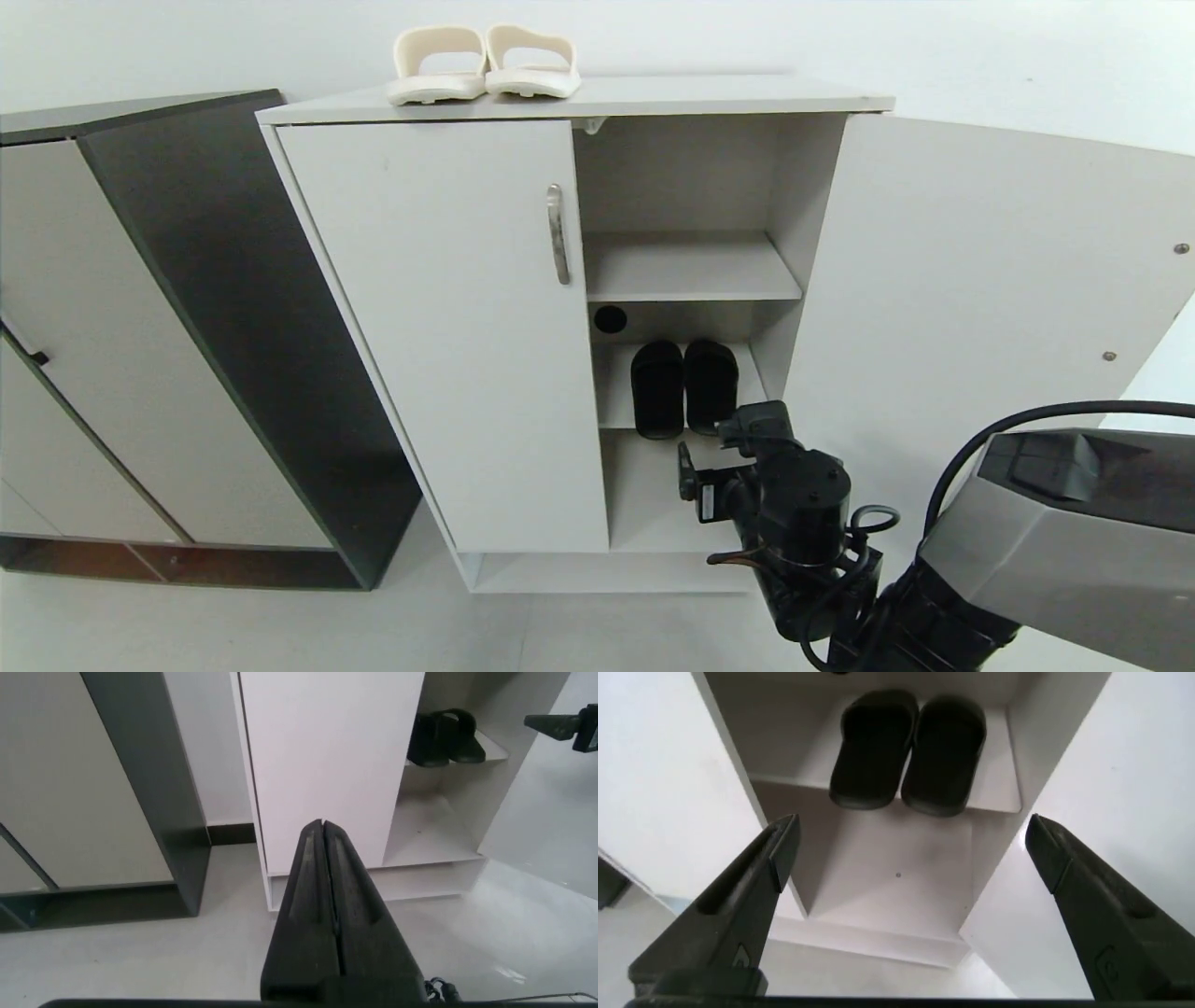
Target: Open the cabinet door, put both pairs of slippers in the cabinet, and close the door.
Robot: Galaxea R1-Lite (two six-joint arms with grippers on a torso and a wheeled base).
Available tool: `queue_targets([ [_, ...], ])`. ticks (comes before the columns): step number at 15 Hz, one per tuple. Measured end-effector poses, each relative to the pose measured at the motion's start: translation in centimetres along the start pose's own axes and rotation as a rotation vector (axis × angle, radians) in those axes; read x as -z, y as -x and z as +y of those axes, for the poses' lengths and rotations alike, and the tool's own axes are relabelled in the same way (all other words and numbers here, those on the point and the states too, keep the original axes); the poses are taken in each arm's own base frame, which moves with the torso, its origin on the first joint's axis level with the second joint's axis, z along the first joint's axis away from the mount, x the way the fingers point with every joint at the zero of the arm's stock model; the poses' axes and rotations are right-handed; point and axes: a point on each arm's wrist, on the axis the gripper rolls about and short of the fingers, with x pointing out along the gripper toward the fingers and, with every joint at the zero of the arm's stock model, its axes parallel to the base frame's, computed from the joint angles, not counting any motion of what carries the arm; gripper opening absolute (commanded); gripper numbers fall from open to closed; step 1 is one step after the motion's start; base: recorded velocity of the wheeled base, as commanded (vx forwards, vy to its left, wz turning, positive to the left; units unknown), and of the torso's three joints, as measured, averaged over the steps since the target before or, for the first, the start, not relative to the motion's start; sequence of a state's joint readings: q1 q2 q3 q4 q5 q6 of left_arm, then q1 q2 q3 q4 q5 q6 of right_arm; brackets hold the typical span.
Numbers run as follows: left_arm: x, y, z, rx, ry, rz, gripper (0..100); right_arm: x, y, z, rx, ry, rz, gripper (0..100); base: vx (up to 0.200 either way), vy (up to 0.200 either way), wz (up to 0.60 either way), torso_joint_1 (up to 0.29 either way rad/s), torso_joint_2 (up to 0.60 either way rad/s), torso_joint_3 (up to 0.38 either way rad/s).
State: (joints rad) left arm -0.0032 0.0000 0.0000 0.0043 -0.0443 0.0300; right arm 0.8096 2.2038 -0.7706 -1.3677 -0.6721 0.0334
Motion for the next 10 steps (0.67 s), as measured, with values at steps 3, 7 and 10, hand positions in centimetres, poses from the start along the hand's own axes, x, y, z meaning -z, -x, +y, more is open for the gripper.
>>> queue_targets([
  [3, 0.0, 0.0, 0.0, 0.0, 0.001, 0.0, 0, -0.5, 1.0, -0.4, -0.097, 0.001, 0.008, 100, 0.0, 0.0, 0.0, 0.0, 0.0, 0.0],
  [7, 0.0, 0.0, 0.0, 0.0, 0.001, 0.0, 0, -1.2, 1.8, -0.3, -0.116, -0.004, -0.001, 100, 0.0, 0.05, 0.0, -0.001, 0.0, -0.001],
  [10, 0.0, 0.0, 0.0, 0.0, 0.001, 0.0, 0, -1.2, 2.2, -0.1, -0.125, -0.001, 0.002, 100, 0.0, 0.2, 0.0, -0.001, 0.0, 0.007],
])
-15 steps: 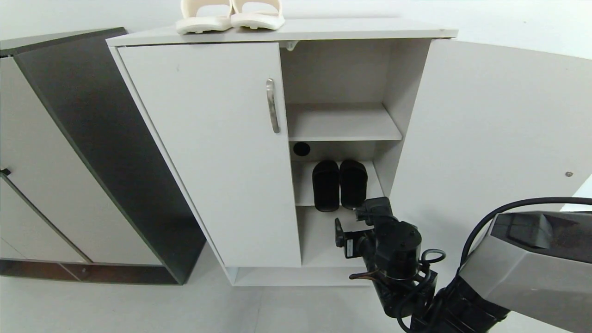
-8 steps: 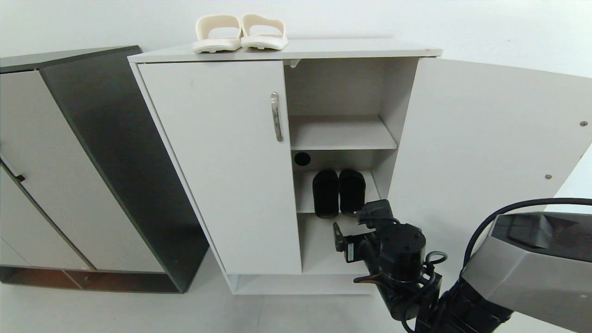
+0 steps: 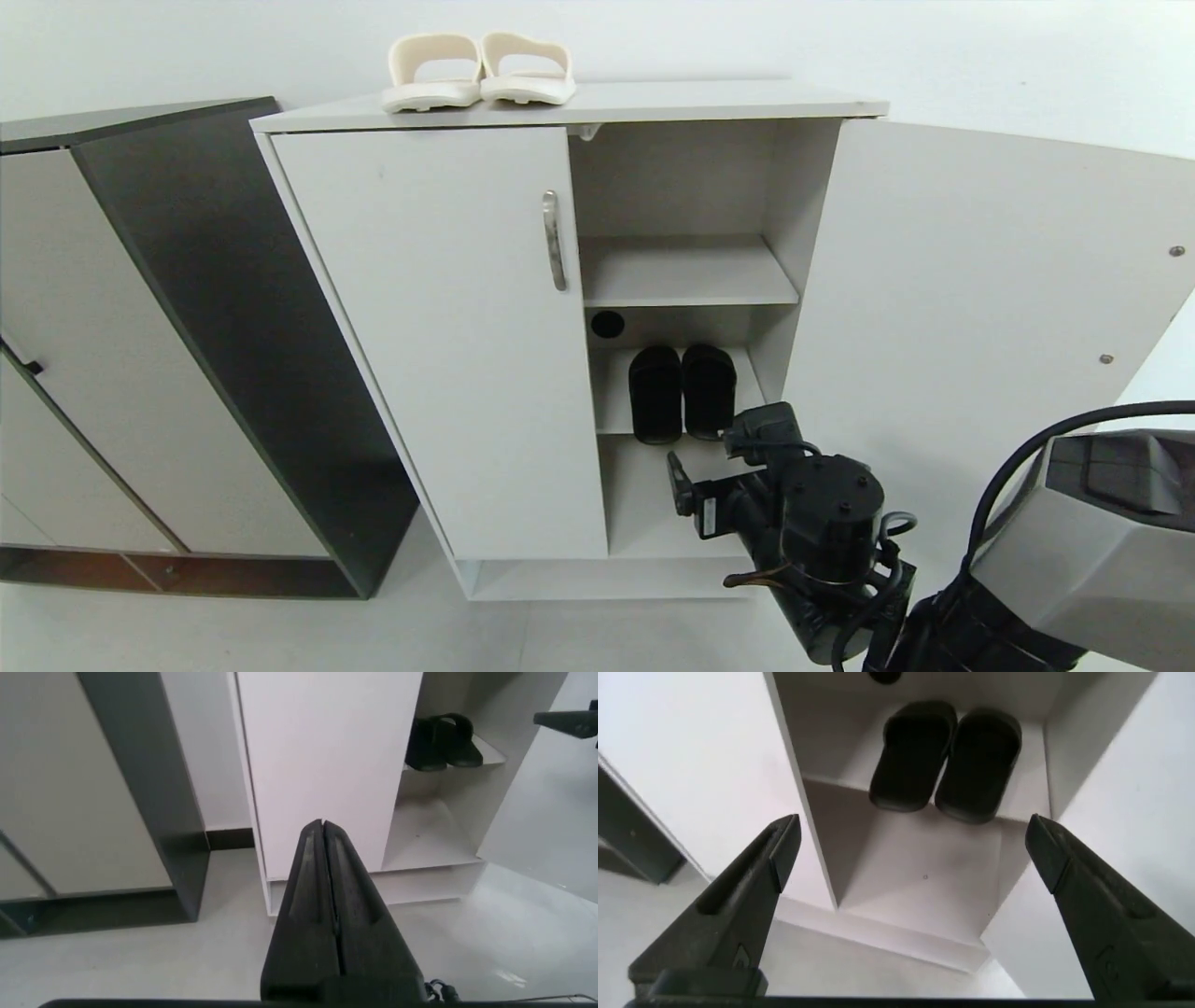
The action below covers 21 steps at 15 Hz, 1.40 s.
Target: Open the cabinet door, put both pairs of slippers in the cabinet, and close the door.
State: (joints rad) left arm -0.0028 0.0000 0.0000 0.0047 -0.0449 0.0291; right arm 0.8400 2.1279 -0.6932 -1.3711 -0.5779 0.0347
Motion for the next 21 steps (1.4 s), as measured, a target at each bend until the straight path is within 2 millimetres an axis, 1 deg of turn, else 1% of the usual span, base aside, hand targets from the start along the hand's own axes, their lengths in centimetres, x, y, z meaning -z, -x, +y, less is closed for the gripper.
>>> queue_targets([
  [9, 0.0, 0.0, 0.0, 0.0, 0.0, 0.0, 0, 0.4, 0.5, -0.2, -0.003, 0.016, 0.02, 100, 0.0, 0.2, 0.0, 0.005, 0.0, 0.006],
  [12, 0.0, 0.0, 0.0, 0.0, 0.0, 0.0, 0, 0.3, 0.7, -0.2, -0.006, 0.01, 0.008, 100, 0.0, 0.2, 0.0, -0.001, 0.01, -0.004],
  [21, 0.0, 0.0, 0.0, 0.0, 0.0, 0.0, 0, 0.2, 1.3, -0.5, -0.018, 0.034, -0.021, 100, 0.0, 0.0, 0.0, 0.0, 0.0, 0.0],
])
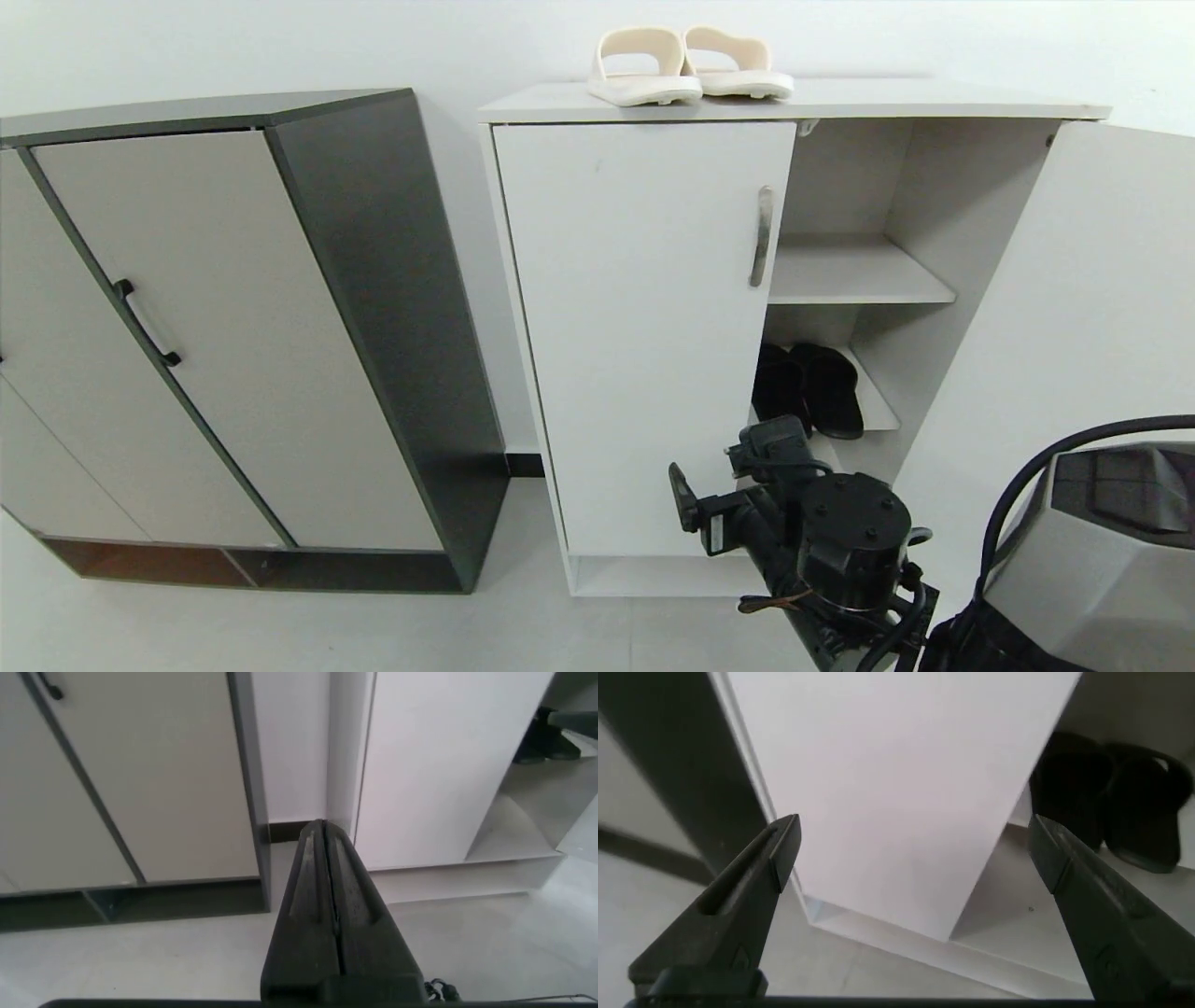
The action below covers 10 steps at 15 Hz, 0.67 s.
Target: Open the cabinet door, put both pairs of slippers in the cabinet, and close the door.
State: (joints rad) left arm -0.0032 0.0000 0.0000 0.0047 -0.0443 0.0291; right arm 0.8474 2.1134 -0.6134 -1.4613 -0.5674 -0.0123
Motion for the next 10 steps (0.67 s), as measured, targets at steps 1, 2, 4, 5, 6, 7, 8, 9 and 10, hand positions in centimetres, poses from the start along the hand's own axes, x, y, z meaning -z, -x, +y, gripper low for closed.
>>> queue_targets([
  [1, 0.0, 0.0, 0.0, 0.001, 0.0, 0.0, 0, 0.05, 0.0, -0.07, 0.001, 0.003, 0.002, 100, 0.0, 0.0, 0.0, 0.0, 0.0, 0.0],
  [2, 0.0, 0.0, 0.0, 0.0, 0.0, 0.0, 0, 0.07, -0.03, -0.17, 0.005, 0.004, 0.003, 100, 0.0, 0.0, 0.0, 0.0, 0.0, 0.0],
  [4, 0.0, 0.0, 0.0, 0.0, 0.0, 0.0, 0, 0.09, 0.03, -0.08, 0.001, 0.007, 0.005, 100, 0.0, 0.0, 0.0, 0.0, 0.0, 0.0],
  [5, 0.0, 0.0, 0.0, 0.0, 0.0, 0.0, 0, 0.12, 0.02, -0.09, 0.001, 0.008, 0.006, 100, 0.0, 0.0, 0.0, 0.0, 0.0, 0.0],
  [6, 0.0, 0.0, 0.0, 0.0, 0.0, 0.0, 0, 0.12, -0.01, -0.14, 0.003, 0.008, 0.006, 100, 0.0, 0.0, 0.0, 0.0, 0.0, 0.0],
  [7, 0.0, 0.0, 0.0, 0.0, 0.0, 0.0, 0, 0.12, 0.0, -0.12, 0.002, 0.007, 0.006, 100, 0.0, 0.0, 0.0, 0.0, 0.0, 0.0],
  [8, 0.0, 0.0, 0.0, 0.0, 0.0, 0.0, 0, 0.15, 0.03, -0.08, 0.001, 0.009, 0.008, 100, 0.0, 0.0, 0.0, 0.0, 0.0, 0.0],
  [9, 0.0, 0.0, 0.0, 0.0, 0.0, 0.0, 0, 0.17, 0.02, -0.09, 0.001, 0.01, 0.009, 100, 0.0, 0.0, 0.0, 0.002, -0.1, -0.105],
  [10, 0.0, 0.0, 0.0, 0.0, 0.0, 0.0, 0, 0.21, -0.01, -0.15, 0.003, 0.011, 0.011, 100, 0.0, 0.0, 0.0, 0.007, -0.24, -0.246],
])
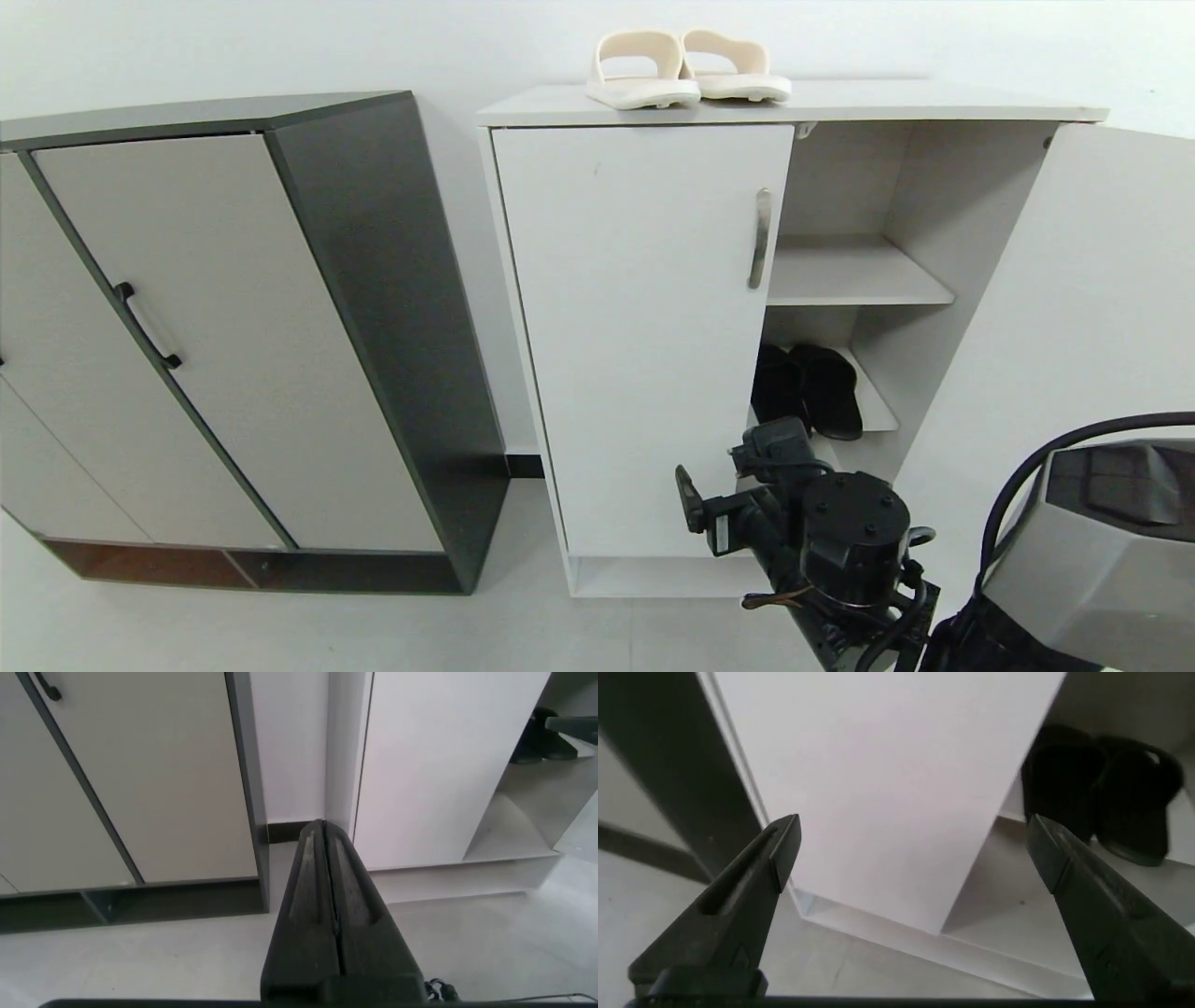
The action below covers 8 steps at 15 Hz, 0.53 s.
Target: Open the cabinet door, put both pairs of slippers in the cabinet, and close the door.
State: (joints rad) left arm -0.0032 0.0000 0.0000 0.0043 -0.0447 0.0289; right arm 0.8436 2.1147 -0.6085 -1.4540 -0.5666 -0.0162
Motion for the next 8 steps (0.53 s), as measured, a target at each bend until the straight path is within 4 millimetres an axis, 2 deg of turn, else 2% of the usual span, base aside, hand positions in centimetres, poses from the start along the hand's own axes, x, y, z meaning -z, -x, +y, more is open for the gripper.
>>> queue_targets([
  [3, 0.02, 0.0, 0.0, 0.0, 0.0, 0.002, 0, 0.04, 0.01, 0.08, -0.003, 0.001, 0.002, 100, 0.0, 0.0, 0.0, 0.028, -0.22, -0.344],
  [8, 0.0, 0.0, 0.0, 0.0, 0.0, 0.0, 0, 0.06, -0.06, 0.05, 0.0, -0.001, -0.001, 100, 0.0, 0.0, 0.0, 0.085, -0.52, -0.348],
])
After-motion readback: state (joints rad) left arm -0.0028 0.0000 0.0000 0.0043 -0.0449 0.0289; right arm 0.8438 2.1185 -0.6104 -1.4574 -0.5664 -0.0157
